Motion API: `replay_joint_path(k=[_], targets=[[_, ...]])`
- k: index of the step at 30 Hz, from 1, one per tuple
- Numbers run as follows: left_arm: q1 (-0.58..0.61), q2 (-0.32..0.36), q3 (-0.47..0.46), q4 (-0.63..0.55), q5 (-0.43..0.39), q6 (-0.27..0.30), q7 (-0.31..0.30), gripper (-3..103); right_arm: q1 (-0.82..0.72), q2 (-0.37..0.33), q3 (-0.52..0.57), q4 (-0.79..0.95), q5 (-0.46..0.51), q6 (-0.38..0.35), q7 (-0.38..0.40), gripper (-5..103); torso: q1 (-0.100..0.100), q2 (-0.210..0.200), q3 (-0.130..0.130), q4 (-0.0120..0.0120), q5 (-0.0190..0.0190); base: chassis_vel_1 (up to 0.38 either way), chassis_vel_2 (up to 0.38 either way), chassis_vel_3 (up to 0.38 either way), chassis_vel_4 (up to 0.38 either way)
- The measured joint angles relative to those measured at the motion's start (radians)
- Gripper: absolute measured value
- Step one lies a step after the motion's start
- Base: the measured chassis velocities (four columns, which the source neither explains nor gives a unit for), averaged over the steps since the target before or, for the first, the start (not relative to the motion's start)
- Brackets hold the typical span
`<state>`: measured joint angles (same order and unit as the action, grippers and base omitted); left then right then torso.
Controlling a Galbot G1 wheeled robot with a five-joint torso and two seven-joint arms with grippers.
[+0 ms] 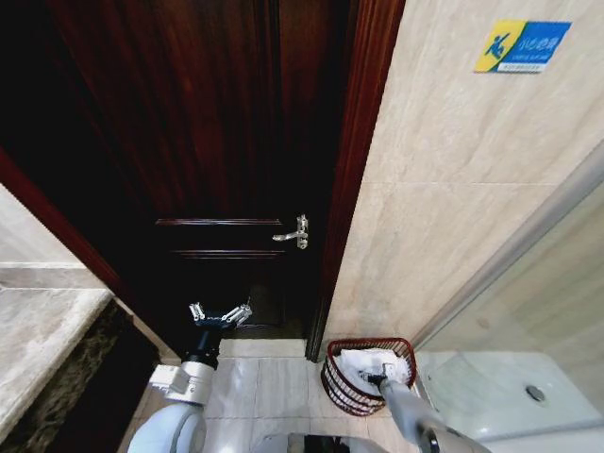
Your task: Discard the used towel into the hamper.
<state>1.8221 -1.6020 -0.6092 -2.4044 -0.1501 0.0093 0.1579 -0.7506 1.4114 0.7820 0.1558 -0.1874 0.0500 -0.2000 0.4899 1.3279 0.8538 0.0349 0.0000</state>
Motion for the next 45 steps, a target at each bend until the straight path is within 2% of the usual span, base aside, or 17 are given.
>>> replay_joint_path(k=[10, 15, 18, 27, 29, 31, 33, 37, 38, 39, 40, 45], targets=[[0.000, 0.000, 0.000, 0.000, 0.000, 0.000, 0.000, 100, -0.009, 0.002, -0.001, 0.017, 0.018, 0.003, -0.001, 100, 0.000, 0.000, 0.000, -0.0001, 0.0002, 0.000, 0.000, 0.000, 0.000], [0.000, 0.000, 0.000, 0.000, 0.000, 0.000, 0.000, 100, -0.063, 0.013, -0.010, 0.123, 0.042, 0.041, -0.005, 100, 0.000, 0.000, 0.000, -0.0003, 0.0004, 0.000, 0.000, 0.000, 0.000], [0.000, 0.000, 0.000, 0.000, 0.000, 0.000, 0.000, 100, -0.111, 0.022, -0.016, 0.199, 0.009, 0.131, 0.012, 100, 0.000, 0.000, 0.000, -0.0001, 0.0004, 0.000, 0.000, 0.000, 0.000], [0.000, 0.000, 0.000, 0.000, 0.000, 0.000, 0.000, 100, -0.252, 0.024, -0.017, 0.410, -0.013, 0.242, 0.001, 100, 0.000, 0.000, 0.000, -0.0001, 0.0000, 0.000, 0.000, 0.000, 0.000], [0.000, 0.000, 0.000, 0.000, 0.000, 0.000, 0.000, 100, -0.287, 0.023, -0.016, 0.476, -0.015, 0.253, -0.011, 100, 0.000, 0.000, 0.000, 0.0000, 0.0003, 0.000, 0.000, 0.000, 0.000], [0.000, 0.000, 0.000, 0.000, 0.000, 0.000, 0.000, 100, -0.370, 0.021, -0.016, 0.630, 0.009, 0.230, -0.049, 100, 0.000, 0.000, 0.000, 0.0001, -0.0004, 0.000, 0.000, 0.000, 0.000], [0.000, 0.000, 0.000, 0.000, 0.000, 0.000, 0.000, 100, -0.411, 0.021, -0.016, 0.692, 0.019, 0.224, -0.064, 100, 0.000, 0.000, 0.000, 0.0001, -0.0003, 0.000, 0.000, 0.000, 0.000], [0.000, 0.000, 0.000, 0.000, 0.000, 0.000, 0.000, 100, -0.566, 0.023, -0.014, 0.926, 0.072, 0.251, -0.067, 100, 0.000, 0.000, 0.000, -0.0002, 0.0000, 0.000, 0.000, 0.000, 0.000], [0.000, 0.000, 0.000, 0.000, 0.000, 0.000, 0.000, 100, -0.566, 0.023, -0.014, 0.926, 0.072, 0.251, -0.067, 100, 0.000, 0.000, 0.000, -0.0002, 0.0000, 0.000, 0.000, 0.000, 0.000], [0.000, 0.000, 0.000, 0.000, 0.000, 0.000, 0.000, 100, -0.617, 0.024, -0.014, 1.012, 0.106, 0.252, -0.067, 100, 0.000, 0.000, 0.000, -0.0003, -0.0002, 0.000, 0.000, 0.000, 0.000], [0.000, 0.000, 0.000, 0.000, 0.000, 0.000, 0.000, 100, -0.716, 0.028, -0.015, 1.181, 0.176, 0.249, -0.061, 100, 0.000, 0.000, 0.000, 0.0001, -0.0001, 0.000, 0.000, 0.000, 0.000], [0.000, 0.000, 0.000, 0.000, 0.000, 0.000, 0.000, 100, -0.837, 0.044, -0.014, 1.407, 0.239, 0.226, -0.050, 100, 0.000, 0.000, 0.000, 0.0000, -0.0002, 0.000, 0.000, 0.000, 0.000]])
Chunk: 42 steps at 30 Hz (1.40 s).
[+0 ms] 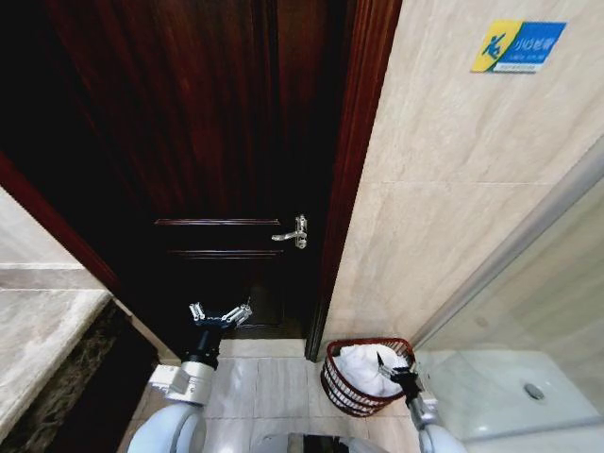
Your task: Discard the used towel into the hamper.
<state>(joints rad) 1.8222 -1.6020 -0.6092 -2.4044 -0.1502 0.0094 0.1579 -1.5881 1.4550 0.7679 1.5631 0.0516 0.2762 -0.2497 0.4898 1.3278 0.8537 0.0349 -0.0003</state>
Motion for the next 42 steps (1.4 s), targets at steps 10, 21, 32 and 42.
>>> replay_joint_path(k=[10, 21, 32, 42], targets=[[0.000, 0.000, 0.000, 0.000, 0.000, 0.000, 0.000, 100, -0.145, 0.041, -0.024, 0.349, 0.022, -0.036, 0.032, 100, 0.000, 0.000, 0.000, 0.0000, 0.0001, 0.000, 0.000, 0.000, 0.000], [0.000, 0.000, 0.000, 0.000, 0.000, 0.000, 0.000, 100, -0.142, 0.078, -0.047, 0.609, 0.018, -0.160, 0.058, 100, 0.000, 0.000, 0.000, 0.0000, 0.0002, 0.000, 0.000, 0.000, 0.000], [0.000, 0.000, 0.000, 0.000, 0.000, 0.000, 0.000, 100, -0.096, 0.078, -0.069, 0.736, 0.045, -0.243, 0.107, 100, 0.000, 0.000, 0.000, -0.0001, 0.0002, 0.000, 0.000, 0.000, 0.000], [0.000, 0.000, 0.000, 0.000, 0.000, 0.000, 0.000, 100, -0.092, 0.110, -0.099, 0.807, 0.041, -0.264, 0.115, 100, 0.000, 0.000, 0.000, -0.0001, 0.0002, 0.000, 0.000, 0.000, 0.000]])
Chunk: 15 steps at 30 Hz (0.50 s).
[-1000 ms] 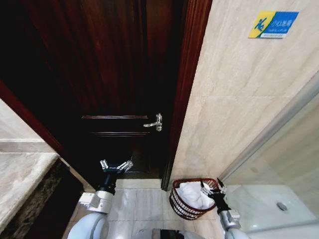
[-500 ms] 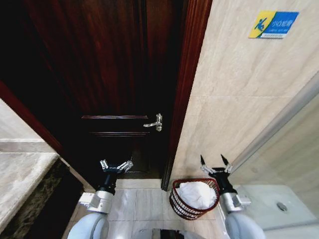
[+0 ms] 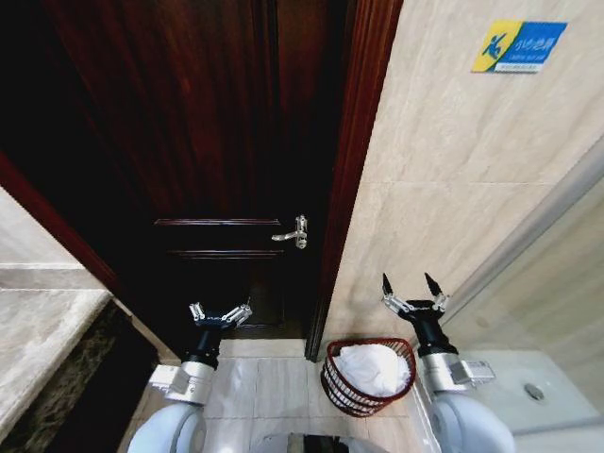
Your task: Discard the used towel into the hamper.
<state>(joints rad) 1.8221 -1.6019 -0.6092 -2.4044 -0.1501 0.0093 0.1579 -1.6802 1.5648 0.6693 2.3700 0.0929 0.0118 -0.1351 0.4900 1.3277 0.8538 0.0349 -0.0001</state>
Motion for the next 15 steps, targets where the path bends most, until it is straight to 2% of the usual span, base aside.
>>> replay_joint_path(k=[15], targets=[[0.000, 0.000, 0.000, 0.000, 0.000, 0.000, 0.000, 100, -0.007, 0.024, -0.002, 0.003, -0.021, 0.014, -0.022, 100, 0.000, 0.000, 0.000, 0.0000, 0.0000, 0.000, 0.000, 0.000, 0.000]])
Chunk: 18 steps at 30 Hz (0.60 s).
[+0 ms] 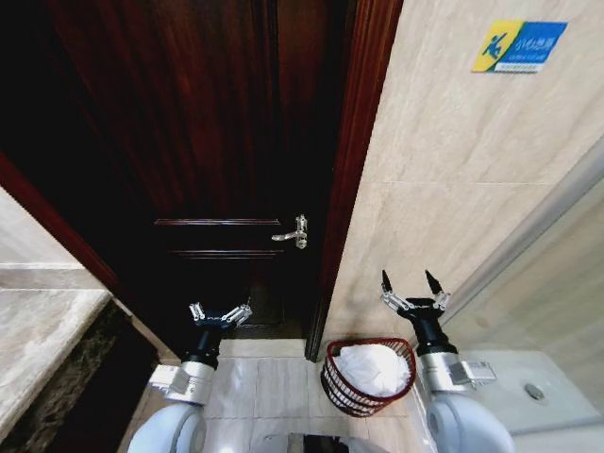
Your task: Discard the used towel into the hamper.
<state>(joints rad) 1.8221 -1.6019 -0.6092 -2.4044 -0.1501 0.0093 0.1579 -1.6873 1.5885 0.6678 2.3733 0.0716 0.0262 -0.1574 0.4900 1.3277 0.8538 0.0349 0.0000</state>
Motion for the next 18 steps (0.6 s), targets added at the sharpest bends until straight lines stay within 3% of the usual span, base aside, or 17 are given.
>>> replay_joint_path(k=[18], targets=[[0.000, 0.000, 0.000, 0.000, 0.000, 0.000, 0.000, 100, -0.016, -0.004, -0.023, -0.005, -0.014, 0.017, -0.024, 100, 0.000, 0.000, 0.000, 0.0000, 0.0000, 0.000, 0.000, 0.000, 0.000]])
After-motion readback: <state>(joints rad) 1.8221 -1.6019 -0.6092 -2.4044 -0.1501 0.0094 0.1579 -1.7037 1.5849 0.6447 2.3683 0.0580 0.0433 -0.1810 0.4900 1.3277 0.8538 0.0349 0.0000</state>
